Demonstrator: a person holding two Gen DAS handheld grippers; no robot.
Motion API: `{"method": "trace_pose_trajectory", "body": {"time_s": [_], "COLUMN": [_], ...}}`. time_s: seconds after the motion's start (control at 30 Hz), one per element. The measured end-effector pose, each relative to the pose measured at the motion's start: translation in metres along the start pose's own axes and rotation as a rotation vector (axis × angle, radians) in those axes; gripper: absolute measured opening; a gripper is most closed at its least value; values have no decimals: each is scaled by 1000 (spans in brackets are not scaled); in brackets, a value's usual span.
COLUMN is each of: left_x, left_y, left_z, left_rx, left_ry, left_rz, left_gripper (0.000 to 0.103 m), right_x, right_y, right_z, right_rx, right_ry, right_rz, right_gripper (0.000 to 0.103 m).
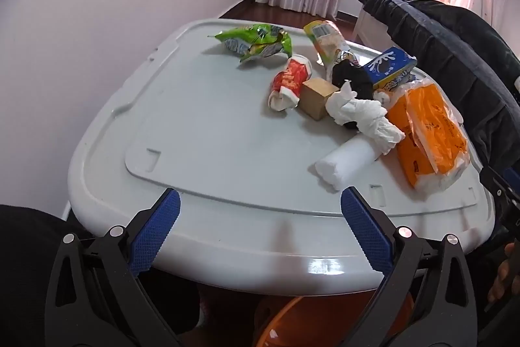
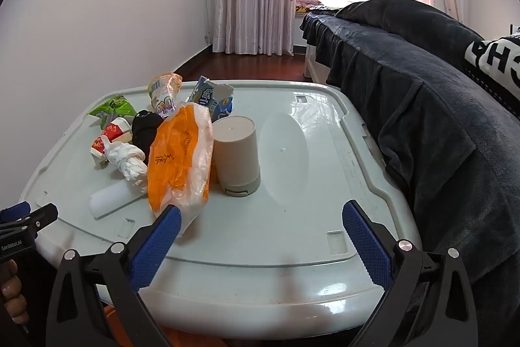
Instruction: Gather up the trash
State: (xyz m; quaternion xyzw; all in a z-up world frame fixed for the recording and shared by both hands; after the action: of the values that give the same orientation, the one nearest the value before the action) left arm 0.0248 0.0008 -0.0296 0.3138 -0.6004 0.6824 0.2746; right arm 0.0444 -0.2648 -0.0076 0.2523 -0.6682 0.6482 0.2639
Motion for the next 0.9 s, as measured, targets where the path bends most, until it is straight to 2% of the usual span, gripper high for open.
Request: {"method": "trace_pose_trajectory", "body": {"time_s": [0.07,0.3,0.67,0.77,0.9], "left_x": [1,-20,-5,-4,4], "left_y": [1,3,6,7,8], "left_z": [0,0,-5,-3,-3], "left_rx": [12,42,-16,-34,-21], "left_ry": [1,9,-29,-18,-8], "left_rz": [3,-87,-58,-61,-24], "left_gripper": [97,97,96,97,96], "right_x": [0,0,3,7,7], "right_y": [0,0,1,1,3], "right_z": [0,0,-5,-2,-4], "right_rx": [1,1,7,12,29], "right_ry": [0,3,13,17,24], "right_rz": [2,3,9,22,40], "right_gripper": [98,98,98,98,98]}}
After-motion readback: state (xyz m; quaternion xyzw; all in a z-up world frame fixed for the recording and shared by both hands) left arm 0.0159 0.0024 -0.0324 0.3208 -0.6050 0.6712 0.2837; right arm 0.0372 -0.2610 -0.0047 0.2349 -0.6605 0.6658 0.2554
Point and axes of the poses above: each gripper's, at about its wrist camera, not at the fingertips, and x roughly against the way its jaws point, z to its right, y to its underside, the point moved 4 cm from there along -x, roughly the way its jaws point, and after that the axes turned 1 degree about -x, right-handed, at the moved point
